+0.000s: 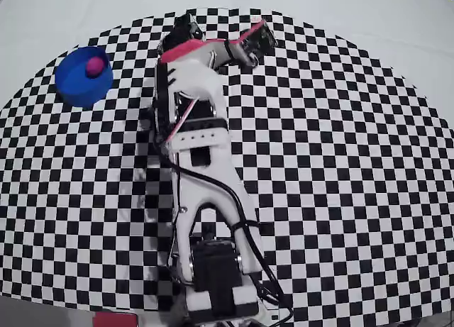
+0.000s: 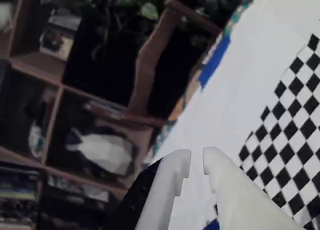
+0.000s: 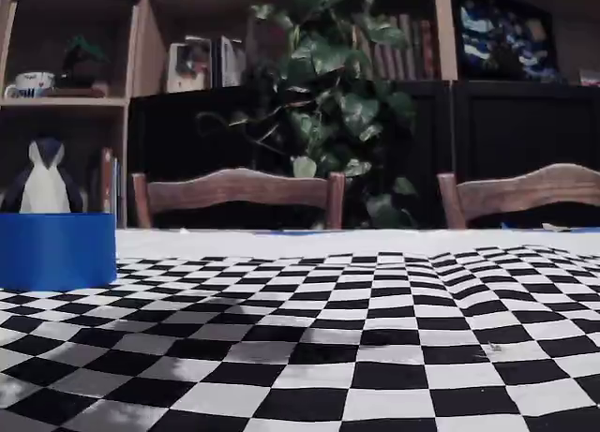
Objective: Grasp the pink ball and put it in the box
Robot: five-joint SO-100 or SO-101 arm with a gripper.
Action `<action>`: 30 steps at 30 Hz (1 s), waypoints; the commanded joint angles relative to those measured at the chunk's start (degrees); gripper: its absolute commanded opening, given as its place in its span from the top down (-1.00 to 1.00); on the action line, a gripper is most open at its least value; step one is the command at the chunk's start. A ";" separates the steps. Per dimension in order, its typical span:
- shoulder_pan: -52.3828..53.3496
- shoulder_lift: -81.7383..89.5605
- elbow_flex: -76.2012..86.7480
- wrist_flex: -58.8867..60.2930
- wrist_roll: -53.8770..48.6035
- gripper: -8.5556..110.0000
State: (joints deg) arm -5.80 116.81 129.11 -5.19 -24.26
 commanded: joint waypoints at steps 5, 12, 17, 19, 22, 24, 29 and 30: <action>2.55 9.49 13.97 -9.76 14.94 0.85; 5.71 16.44 29.44 -9.23 15.56 0.85; 5.62 20.13 30.67 -3.96 16.96 0.85; 5.36 21.18 30.85 -1.49 17.75 0.85; 5.10 23.47 30.94 2.72 19.51 0.85; 5.10 26.54 31.03 8.44 21.18 0.85; 5.54 40.17 39.55 16.52 22.50 0.85; 5.62 43.07 41.31 17.67 22.59 0.85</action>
State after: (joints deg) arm -0.62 153.19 167.96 10.28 -2.20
